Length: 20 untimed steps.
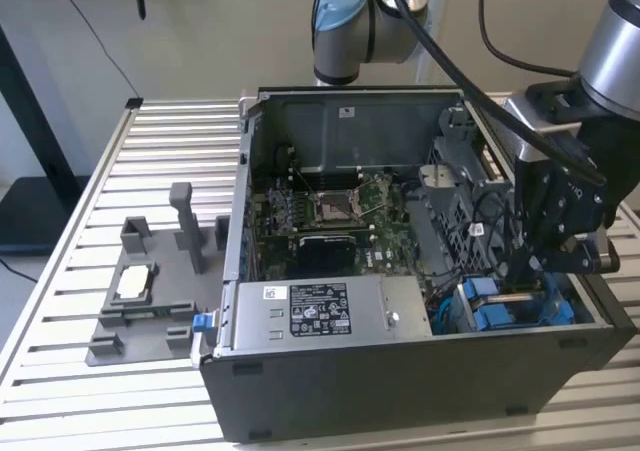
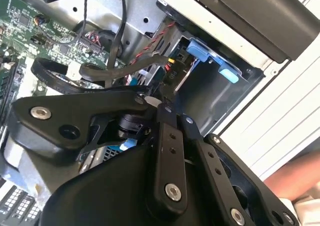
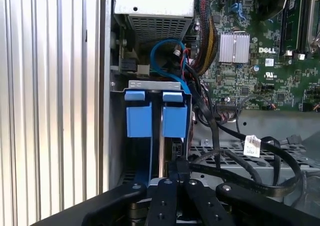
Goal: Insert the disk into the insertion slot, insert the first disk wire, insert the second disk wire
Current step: 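Insert the second disk wire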
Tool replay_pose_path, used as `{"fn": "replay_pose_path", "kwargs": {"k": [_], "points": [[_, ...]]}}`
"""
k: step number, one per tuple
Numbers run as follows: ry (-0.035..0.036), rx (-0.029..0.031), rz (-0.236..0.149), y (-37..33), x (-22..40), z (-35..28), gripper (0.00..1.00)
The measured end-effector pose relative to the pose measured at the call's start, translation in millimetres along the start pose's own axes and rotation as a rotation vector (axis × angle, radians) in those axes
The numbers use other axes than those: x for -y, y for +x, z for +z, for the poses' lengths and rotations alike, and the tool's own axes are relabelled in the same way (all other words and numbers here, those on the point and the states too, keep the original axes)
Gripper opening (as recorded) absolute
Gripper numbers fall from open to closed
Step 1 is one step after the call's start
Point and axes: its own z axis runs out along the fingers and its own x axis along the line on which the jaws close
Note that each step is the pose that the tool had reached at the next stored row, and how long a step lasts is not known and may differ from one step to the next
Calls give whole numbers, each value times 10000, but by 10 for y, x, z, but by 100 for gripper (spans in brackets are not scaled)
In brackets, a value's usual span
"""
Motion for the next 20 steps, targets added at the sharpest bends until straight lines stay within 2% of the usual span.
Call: {"fn": "replay_pose_path", "kwargs": {"k": [2, 3, 5, 6, 7, 9, 10, 11, 15, 16, 17, 18, 20], "points": [[0, 21, 1, 1, 0, -22, 11], [1, 82, 1, 4, 0, -22, 11], [2, 273, -2, 15, 0, -37, 11], [3, 319, -4, 20, 0, -58, 12], [3, 352, -8, 23, 1, -83, 18], [3, 441, -15, 33, 1, -119, 18], [4, 544, -15, 42, 1, -122, 25], [6, 706, -14, 52, 0, -123, 25], [14, 1419, -5, 78, -29, -130, 25], [16, 1572, -2, 85, -38, -134, 25], [17, 1689, 0, 93, -46, -143, 25], [17, 1729, 0, 98, -46, -166, 25], [17, 1762, -7, 103, -45, -231, 25]]}}
